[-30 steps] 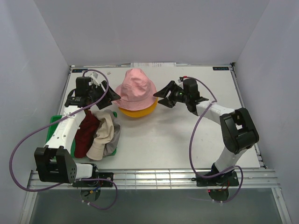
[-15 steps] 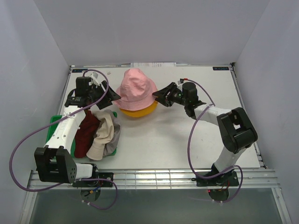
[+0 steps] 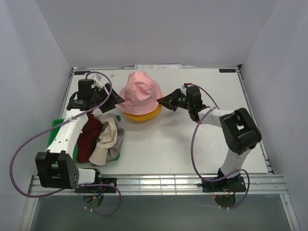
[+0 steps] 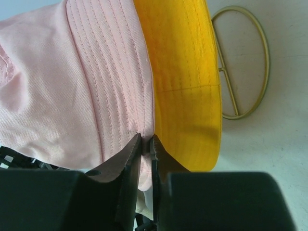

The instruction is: Stack the hats

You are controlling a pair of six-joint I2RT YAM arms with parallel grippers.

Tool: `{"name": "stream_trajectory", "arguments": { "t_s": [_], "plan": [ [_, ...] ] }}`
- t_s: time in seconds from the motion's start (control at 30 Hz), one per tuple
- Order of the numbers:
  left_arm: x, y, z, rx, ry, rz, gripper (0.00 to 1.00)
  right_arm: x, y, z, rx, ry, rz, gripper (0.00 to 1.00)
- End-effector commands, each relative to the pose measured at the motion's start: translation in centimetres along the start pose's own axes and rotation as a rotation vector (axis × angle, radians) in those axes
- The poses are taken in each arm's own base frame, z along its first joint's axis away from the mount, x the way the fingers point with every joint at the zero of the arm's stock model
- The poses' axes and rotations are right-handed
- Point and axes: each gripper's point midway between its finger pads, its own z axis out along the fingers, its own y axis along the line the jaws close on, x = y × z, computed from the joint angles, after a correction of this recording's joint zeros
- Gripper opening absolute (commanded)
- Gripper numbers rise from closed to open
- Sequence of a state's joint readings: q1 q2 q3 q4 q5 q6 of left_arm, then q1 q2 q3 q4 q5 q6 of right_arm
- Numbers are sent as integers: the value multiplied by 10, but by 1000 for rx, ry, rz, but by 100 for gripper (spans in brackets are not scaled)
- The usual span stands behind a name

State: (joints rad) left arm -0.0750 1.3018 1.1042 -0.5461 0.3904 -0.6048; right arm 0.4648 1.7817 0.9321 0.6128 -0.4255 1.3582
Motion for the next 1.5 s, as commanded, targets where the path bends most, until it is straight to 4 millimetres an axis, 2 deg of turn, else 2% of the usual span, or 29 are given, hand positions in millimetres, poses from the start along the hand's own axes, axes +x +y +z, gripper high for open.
{"name": "stream_trajectory", "arguments": {
  "t_s": [0.0, 0.17, 0.47, 0.6, 0.67, 0.83, 0.97, 1.17, 1.47],
  "plan": [
    [-12, -14, -12, 34, -40, 44, 74, -7, 7, 2, -28, -11, -29, 15],
    [-15, -13, -15, 26, -51, 47, 75, -12, 1, 2, 3, 3, -52, 9],
    [-34, -7, -18, 2, -87, 18, 79, -34, -4, 12, 60, 84, -127, 8],
    [-39, -10, -14, 47, -80, -46, 79, -39, -9, 19, 86, 116, -173, 8],
    [-49, -5, -14, 67, -92, -82, 78, -43, -7, 21, 97, 132, -183, 8],
    [-55, 4, 2, 91, -61, -156, 78, -48, -14, 27, 119, 164, -218, 8],
    [-60, 1, 17, 161, -31, -183, 77, -51, -16, 29, 134, 181, -240, 8],
    [-62, 8, 42, 190, 6, -237, 76, -50, -19, 29, 142, 206, -268, 8],
    [-61, 15, 60, 222, -5, -288, 76, -53, -18, 27, 131, 211, -274, 8]
  ]
}}
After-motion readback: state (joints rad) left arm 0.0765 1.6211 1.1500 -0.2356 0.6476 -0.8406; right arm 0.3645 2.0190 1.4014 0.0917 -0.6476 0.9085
